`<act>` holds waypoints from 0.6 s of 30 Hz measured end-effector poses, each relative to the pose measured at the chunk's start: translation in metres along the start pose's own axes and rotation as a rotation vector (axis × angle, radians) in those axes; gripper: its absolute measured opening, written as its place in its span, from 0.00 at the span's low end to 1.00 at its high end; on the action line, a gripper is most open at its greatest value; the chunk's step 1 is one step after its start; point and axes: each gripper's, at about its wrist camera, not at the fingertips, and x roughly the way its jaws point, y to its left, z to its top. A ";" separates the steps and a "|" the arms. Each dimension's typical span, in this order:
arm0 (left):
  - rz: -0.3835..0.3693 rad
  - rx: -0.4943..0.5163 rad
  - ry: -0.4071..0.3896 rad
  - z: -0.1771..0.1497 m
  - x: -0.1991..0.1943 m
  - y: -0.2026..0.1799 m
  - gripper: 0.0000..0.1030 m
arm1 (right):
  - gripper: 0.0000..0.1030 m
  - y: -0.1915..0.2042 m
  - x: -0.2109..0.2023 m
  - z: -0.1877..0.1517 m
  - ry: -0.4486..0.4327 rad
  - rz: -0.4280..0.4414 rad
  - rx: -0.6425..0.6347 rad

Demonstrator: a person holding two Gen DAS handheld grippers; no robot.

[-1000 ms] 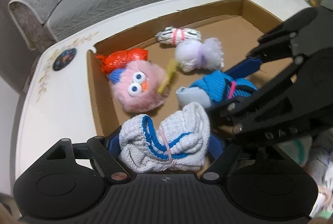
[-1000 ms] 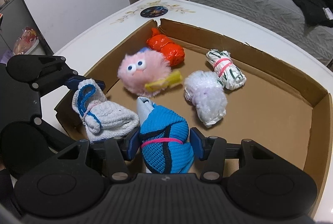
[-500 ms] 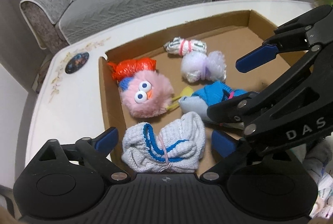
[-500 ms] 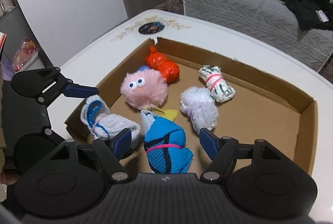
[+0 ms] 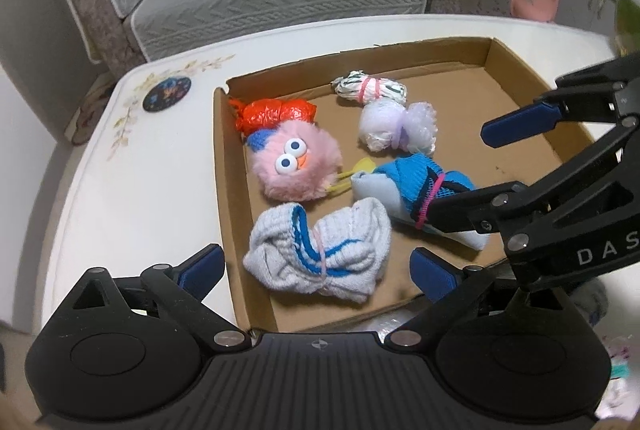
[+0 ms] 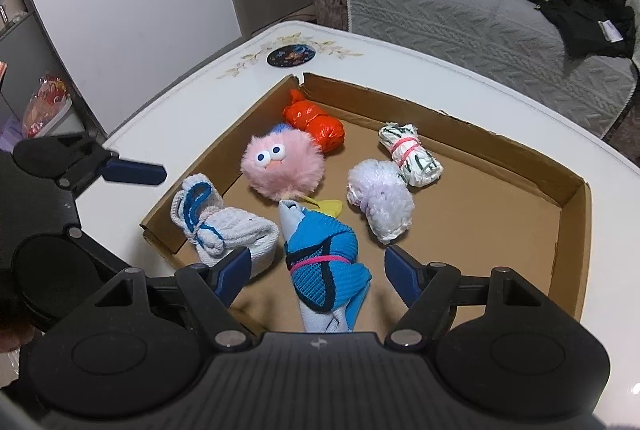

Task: Organize objects
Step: 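Open both grippers to release the socks in the box, then withdraw both grippers from the box back to the item pile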

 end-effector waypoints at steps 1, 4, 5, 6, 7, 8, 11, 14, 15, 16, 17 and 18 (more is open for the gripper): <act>0.001 -0.005 -0.005 -0.001 -0.002 -0.001 0.97 | 0.70 0.000 -0.002 -0.001 -0.003 0.002 0.002; -0.001 -0.006 -0.014 -0.005 -0.008 -0.004 0.97 | 0.71 0.002 -0.006 -0.004 -0.009 0.003 0.002; -0.004 -0.005 -0.015 -0.006 -0.009 -0.005 0.97 | 0.71 0.003 -0.007 -0.005 -0.008 0.003 -0.001; -0.002 -0.004 -0.017 -0.007 -0.010 -0.005 0.97 | 0.71 0.003 -0.008 -0.005 -0.008 0.000 -0.005; -0.001 -0.002 -0.020 -0.008 -0.012 -0.005 0.97 | 0.71 0.004 -0.008 -0.006 -0.007 -0.002 -0.008; 0.000 0.002 -0.022 -0.008 -0.013 -0.006 0.97 | 0.71 0.004 -0.010 -0.006 -0.008 -0.002 -0.010; 0.003 0.004 -0.028 -0.010 -0.017 -0.005 0.97 | 0.71 0.005 -0.014 -0.008 -0.015 -0.001 -0.013; 0.011 0.005 -0.029 -0.013 -0.020 -0.005 0.97 | 0.71 0.007 -0.019 -0.009 -0.026 0.004 -0.016; 0.012 0.005 -0.030 -0.014 -0.021 -0.004 0.97 | 0.71 0.008 -0.021 -0.010 -0.029 0.004 -0.018; 0.015 0.003 -0.030 -0.015 -0.022 -0.004 0.97 | 0.71 0.008 -0.023 -0.011 -0.032 0.005 -0.020; 0.015 -0.002 -0.033 -0.017 -0.024 -0.002 0.97 | 0.71 0.009 -0.025 -0.013 -0.035 0.004 -0.021; 0.011 -0.007 -0.037 -0.020 -0.027 -0.001 0.97 | 0.71 0.009 -0.029 -0.015 -0.040 0.002 -0.023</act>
